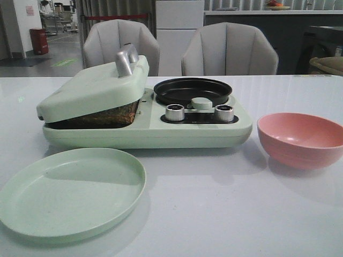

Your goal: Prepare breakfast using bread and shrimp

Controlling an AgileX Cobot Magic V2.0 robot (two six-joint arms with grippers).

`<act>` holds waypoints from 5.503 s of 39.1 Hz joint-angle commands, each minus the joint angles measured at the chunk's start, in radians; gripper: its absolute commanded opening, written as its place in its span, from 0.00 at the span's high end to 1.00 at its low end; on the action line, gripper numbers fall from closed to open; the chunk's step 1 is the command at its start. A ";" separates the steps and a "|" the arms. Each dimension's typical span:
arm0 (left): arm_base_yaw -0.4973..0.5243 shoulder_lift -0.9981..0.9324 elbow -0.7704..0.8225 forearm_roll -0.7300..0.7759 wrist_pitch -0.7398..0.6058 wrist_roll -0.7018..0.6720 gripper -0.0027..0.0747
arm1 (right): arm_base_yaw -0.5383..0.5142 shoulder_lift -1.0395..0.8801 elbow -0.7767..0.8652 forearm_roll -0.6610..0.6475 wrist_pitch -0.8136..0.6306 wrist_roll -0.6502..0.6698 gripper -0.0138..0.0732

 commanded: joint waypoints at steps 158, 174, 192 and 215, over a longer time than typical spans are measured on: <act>-0.001 0.013 -0.024 -0.012 -0.087 -0.012 0.70 | -0.277 1.773 -1.423 0.629 -0.226 -0.545 0.68; -0.001 0.013 -0.024 -0.012 -0.087 -0.012 0.70 | -0.204 1.850 -1.362 0.490 -0.564 -0.561 0.68; -0.001 0.013 -0.024 -0.012 -0.087 -0.012 0.70 | -0.178 1.853 -1.036 0.090 -1.287 -0.561 0.68; -0.001 0.013 -0.024 -0.012 -0.087 -0.012 0.70 | -0.178 1.993 -1.138 -0.024 -1.223 -0.930 0.68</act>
